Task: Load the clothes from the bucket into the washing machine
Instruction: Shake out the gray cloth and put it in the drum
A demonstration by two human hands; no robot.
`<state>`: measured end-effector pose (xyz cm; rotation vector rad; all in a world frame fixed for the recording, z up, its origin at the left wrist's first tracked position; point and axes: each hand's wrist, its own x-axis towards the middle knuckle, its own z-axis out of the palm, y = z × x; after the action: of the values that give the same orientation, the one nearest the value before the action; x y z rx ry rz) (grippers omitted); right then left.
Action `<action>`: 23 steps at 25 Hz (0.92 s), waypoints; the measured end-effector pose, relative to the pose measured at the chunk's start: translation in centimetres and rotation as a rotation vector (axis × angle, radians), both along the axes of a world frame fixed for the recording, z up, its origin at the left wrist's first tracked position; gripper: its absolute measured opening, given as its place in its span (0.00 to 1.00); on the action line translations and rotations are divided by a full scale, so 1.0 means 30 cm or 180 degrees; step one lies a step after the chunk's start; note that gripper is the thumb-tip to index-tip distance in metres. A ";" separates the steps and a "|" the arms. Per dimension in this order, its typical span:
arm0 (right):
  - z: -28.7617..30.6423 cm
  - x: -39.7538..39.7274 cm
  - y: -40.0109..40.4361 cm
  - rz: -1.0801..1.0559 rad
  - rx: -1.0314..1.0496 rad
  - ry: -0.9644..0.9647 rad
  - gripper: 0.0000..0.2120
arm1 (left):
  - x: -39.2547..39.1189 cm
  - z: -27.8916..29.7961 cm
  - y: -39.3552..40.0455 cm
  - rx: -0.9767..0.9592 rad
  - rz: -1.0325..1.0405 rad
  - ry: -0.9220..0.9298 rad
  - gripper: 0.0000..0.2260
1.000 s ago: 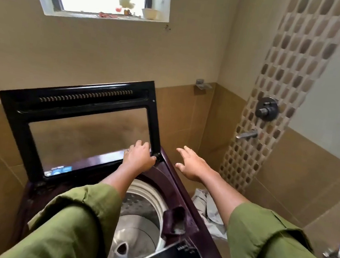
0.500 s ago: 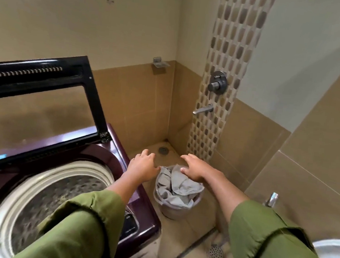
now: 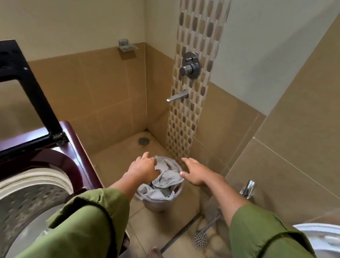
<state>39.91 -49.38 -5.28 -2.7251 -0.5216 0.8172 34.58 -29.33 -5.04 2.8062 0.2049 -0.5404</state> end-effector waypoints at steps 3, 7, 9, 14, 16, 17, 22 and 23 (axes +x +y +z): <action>-0.056 0.099 -0.017 0.0050 -0.0148 0.0025 0.33 | 0.101 -0.070 -0.008 -0.0152 0.0062 0.0073 0.22; -0.144 0.221 -0.014 0.0145 -0.0345 0.0223 0.33 | 0.219 -0.193 0.009 -0.0337 0.0147 0.0222 0.23; -0.221 0.265 0.001 0.0303 -0.0496 0.0312 0.33 | 0.273 -0.275 0.034 -0.0433 0.0237 0.0339 0.22; -0.452 0.310 0.034 0.0602 -0.0735 0.0666 0.34 | 0.337 -0.496 0.089 -0.0645 0.0382 0.0649 0.21; -0.567 0.319 0.060 0.0656 -0.0797 0.0833 0.33 | 0.346 -0.600 0.123 -0.0576 0.0293 0.0728 0.20; -0.633 0.320 0.077 0.0669 -0.0799 0.0931 0.33 | 0.348 -0.661 0.142 -0.0595 0.0336 0.0771 0.20; -0.966 0.330 0.162 0.0668 -0.0641 0.1359 0.32 | 0.307 -0.988 0.193 -0.0790 0.0896 0.1127 0.21; -1.042 0.340 0.171 0.0669 -0.0640 0.1397 0.32 | 0.302 -1.058 0.190 -0.0841 0.0979 0.1221 0.21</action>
<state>50.11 -44.24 -36.55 -2.5654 -0.6602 1.5479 43.63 -23.63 -36.79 2.3356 0.5839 -0.9456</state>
